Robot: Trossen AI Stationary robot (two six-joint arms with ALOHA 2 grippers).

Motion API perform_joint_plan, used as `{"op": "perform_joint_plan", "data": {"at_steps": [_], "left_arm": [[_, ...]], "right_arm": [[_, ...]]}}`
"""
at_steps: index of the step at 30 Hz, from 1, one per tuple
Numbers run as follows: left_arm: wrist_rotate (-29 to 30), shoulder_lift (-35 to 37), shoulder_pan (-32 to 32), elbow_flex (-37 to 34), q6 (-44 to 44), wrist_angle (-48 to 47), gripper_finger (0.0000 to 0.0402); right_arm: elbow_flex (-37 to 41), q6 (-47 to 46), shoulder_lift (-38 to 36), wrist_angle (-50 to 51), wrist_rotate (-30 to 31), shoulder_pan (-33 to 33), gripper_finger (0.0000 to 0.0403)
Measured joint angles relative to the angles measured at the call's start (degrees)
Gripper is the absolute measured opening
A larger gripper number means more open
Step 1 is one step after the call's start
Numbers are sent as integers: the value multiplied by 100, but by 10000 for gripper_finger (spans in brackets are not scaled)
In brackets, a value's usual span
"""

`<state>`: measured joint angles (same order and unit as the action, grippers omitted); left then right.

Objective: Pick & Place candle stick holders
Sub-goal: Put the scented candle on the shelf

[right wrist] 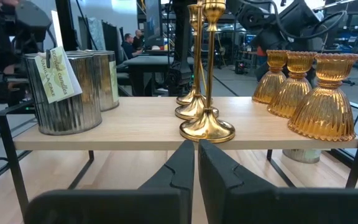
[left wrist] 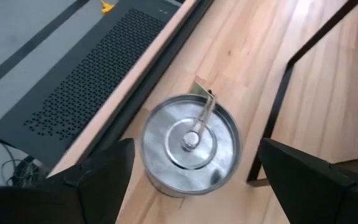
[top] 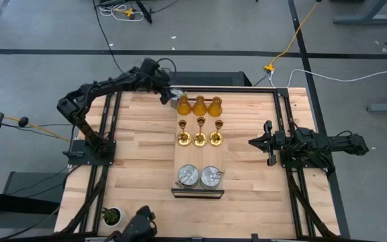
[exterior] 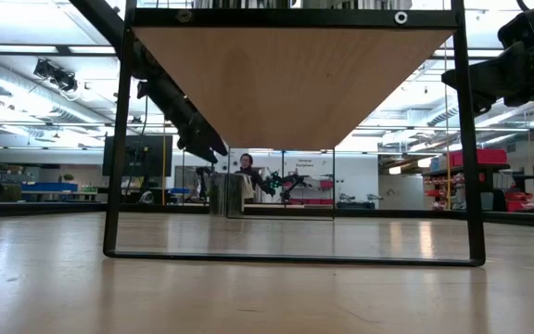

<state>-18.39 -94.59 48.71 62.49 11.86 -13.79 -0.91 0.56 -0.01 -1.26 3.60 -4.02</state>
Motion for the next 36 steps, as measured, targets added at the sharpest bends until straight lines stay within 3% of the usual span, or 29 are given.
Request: {"op": "perform_joint_plan", "data": {"at_steps": [16, 24, 36], "left_arm": [[10, -117, -103, -423, -118, 853, 354], [-79, -424, -211, -423, -224, 1078, 396], [74, -555, -210, -421, -271, 1274, 399]], "right_arm": [[-2, 0, 0, 0, 0, 0, 27], [-2, 1, 0, 0, 0, 0, 27], [-2, 2, 0, 0, 0, 0, 27]]}}
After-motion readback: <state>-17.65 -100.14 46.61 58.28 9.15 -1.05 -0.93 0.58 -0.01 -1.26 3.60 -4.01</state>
